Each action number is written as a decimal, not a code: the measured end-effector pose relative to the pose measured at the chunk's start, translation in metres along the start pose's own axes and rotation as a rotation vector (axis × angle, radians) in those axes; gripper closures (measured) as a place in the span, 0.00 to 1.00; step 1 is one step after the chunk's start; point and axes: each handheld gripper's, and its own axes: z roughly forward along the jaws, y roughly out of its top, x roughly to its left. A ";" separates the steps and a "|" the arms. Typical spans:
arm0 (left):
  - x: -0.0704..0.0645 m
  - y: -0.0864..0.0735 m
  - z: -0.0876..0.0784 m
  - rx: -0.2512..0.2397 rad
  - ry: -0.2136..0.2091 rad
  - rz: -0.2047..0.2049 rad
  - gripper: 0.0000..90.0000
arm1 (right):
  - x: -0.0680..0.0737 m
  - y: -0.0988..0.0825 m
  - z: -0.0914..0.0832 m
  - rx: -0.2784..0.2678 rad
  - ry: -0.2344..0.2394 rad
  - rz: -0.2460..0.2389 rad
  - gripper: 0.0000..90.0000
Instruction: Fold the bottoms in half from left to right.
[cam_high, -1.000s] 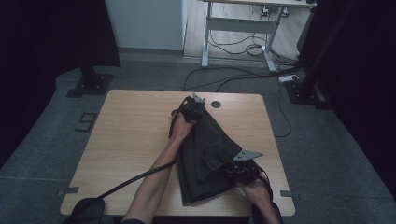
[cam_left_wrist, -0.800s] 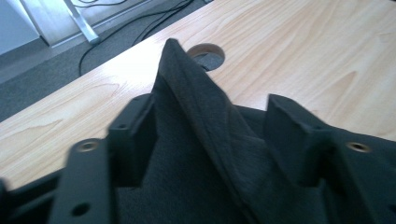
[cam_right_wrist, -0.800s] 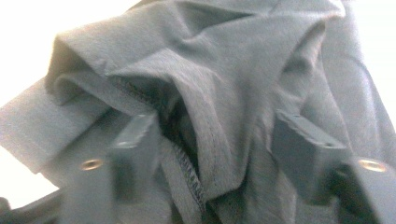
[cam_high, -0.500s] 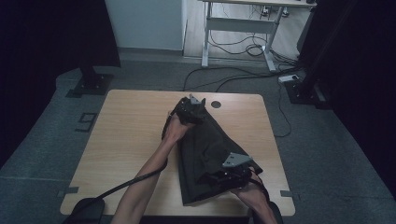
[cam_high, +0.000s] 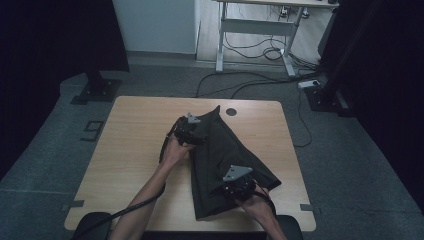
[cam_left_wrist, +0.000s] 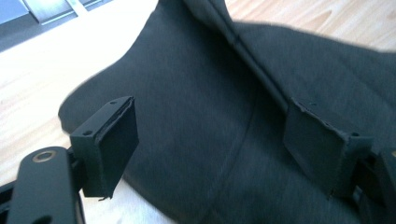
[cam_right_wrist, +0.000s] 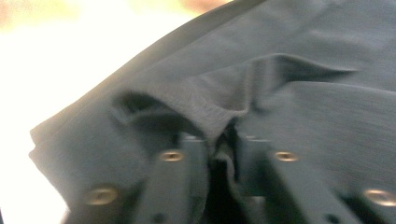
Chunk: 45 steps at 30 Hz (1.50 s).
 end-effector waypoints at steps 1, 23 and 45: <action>-0.001 -0.003 -0.001 0.002 0.004 0.002 0.20 | -0.004 -0.001 -0.004 -0.018 -0.009 0.027 0.91; -0.021 -0.033 -0.002 0.046 -0.039 0.041 0.20 | -0.087 -0.092 -0.064 -0.058 -0.238 0.431 0.82; -0.033 -0.038 -0.026 0.005 -0.086 0.056 0.20 | -0.093 -0.113 -0.120 -0.056 -0.246 0.491 0.49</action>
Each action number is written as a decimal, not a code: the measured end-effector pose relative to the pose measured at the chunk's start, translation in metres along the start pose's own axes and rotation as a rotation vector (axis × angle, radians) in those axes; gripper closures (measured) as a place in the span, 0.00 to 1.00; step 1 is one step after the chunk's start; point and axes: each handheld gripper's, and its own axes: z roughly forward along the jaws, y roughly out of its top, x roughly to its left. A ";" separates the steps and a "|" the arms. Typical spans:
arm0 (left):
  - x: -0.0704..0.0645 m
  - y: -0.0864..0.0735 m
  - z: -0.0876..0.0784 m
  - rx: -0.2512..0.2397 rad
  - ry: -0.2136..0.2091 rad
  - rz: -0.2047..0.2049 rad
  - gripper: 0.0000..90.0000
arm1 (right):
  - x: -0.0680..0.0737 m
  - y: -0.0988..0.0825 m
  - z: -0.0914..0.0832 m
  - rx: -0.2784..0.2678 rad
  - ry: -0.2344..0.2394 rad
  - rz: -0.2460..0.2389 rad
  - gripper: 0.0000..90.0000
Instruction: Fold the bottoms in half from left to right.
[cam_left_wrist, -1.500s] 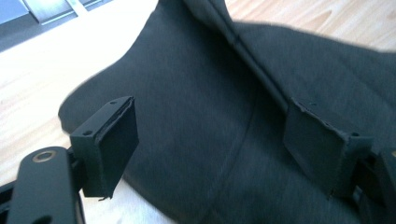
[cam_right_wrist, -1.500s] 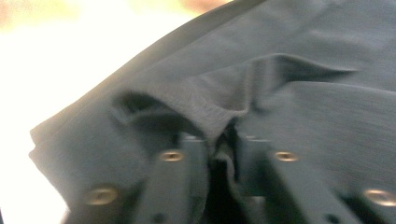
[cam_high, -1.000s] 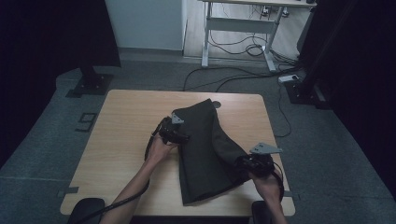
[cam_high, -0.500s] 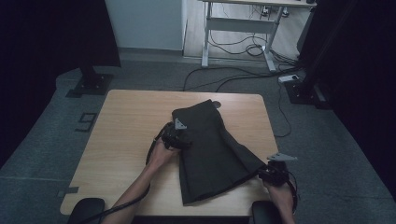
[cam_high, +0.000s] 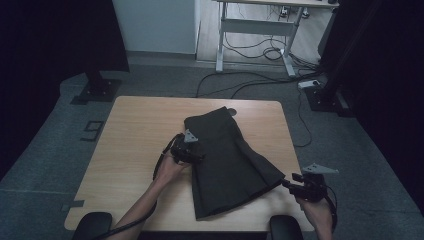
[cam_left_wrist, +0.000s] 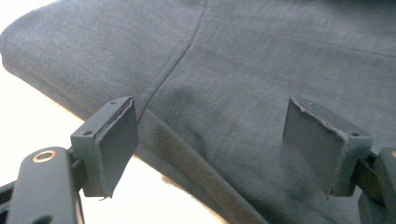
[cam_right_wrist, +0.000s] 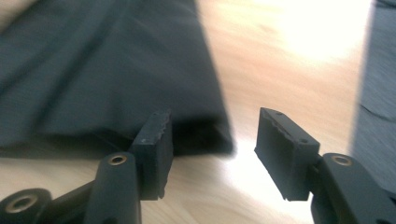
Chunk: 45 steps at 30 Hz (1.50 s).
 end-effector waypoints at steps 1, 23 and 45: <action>-0.003 0.000 -0.001 -0.003 -0.007 -0.001 0.20 | 0.005 0.004 0.001 -0.011 0.019 -0.011 0.48; -0.044 -0.032 -0.005 0.059 -0.089 0.046 0.16 | -0.008 0.019 0.084 0.202 -0.073 -0.054 0.44; 0.007 -0.070 -0.035 0.112 0.036 -0.029 0.17 | 0.073 0.002 0.105 0.201 0.093 -0.205 0.34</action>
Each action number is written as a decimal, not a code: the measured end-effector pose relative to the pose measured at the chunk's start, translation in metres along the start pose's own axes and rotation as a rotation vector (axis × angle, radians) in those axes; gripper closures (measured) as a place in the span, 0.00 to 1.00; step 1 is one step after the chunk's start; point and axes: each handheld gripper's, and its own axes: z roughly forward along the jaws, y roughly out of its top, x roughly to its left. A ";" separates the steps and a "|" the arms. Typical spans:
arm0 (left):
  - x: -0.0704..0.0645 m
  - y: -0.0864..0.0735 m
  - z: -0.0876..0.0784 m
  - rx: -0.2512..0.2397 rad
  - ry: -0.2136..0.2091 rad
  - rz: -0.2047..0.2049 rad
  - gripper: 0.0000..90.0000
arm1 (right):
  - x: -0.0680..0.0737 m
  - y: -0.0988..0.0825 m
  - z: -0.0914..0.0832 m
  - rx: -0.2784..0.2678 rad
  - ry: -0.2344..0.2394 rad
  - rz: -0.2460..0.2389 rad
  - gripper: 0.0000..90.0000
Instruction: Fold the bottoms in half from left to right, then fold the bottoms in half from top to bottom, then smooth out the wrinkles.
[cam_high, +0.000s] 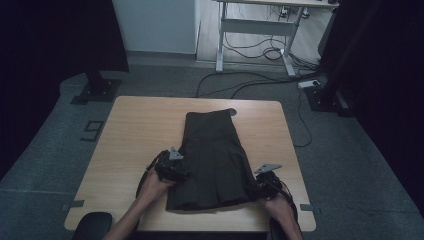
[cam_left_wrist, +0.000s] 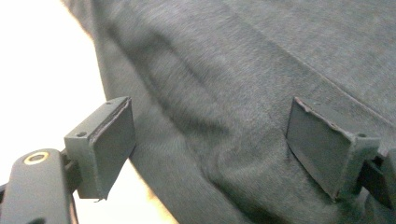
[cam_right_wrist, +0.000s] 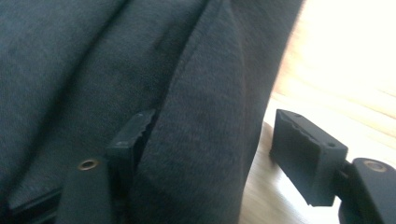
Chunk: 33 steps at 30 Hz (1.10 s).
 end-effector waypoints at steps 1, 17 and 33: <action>0.004 -0.003 -0.002 -0.001 0.008 -0.011 0.17 | 0.005 0.002 0.002 0.000 0.007 -0.013 0.32; 0.019 -0.015 -0.023 -0.028 0.024 -0.066 0.16 | 0.027 0.016 0.002 -0.055 0.078 -0.046 0.23; 0.057 -0.074 -0.083 -0.067 0.075 -0.147 0.15 | -0.031 -0.002 -0.032 -0.176 -0.095 0.098 0.16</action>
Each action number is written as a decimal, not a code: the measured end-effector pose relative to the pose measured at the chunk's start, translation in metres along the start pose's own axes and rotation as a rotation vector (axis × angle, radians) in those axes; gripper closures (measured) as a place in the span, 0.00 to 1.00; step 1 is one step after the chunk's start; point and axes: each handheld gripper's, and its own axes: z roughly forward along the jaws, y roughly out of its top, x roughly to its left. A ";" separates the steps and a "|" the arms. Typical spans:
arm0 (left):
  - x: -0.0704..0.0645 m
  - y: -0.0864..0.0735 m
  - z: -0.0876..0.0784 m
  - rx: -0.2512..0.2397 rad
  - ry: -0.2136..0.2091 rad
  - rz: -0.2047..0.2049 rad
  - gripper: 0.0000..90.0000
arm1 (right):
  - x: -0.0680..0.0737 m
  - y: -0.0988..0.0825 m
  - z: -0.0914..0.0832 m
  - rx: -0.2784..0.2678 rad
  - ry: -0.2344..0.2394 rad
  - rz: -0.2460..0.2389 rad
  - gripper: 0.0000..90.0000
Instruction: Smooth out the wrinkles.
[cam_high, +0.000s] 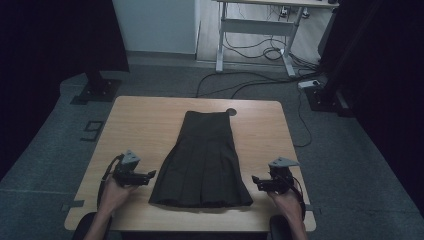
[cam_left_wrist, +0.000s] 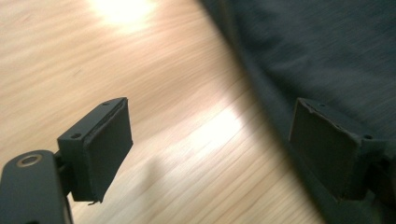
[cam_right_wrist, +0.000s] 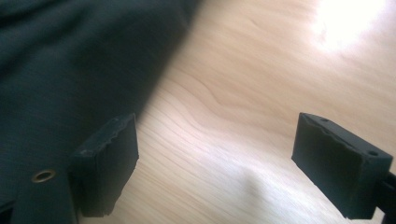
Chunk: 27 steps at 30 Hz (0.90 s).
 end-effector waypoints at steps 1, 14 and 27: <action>0.003 -0.004 0.000 0.007 0.007 0.000 0.13 | -0.003 -0.003 0.002 0.007 -0.012 0.006 0.16; 0.010 -0.017 0.020 0.068 -0.004 0.023 0.00 | -0.019 -0.030 0.028 0.065 -0.080 0.051 0.00; 0.011 -0.017 0.020 0.077 -0.007 0.000 0.00 | -0.022 -0.032 0.030 0.034 -0.094 0.068 0.00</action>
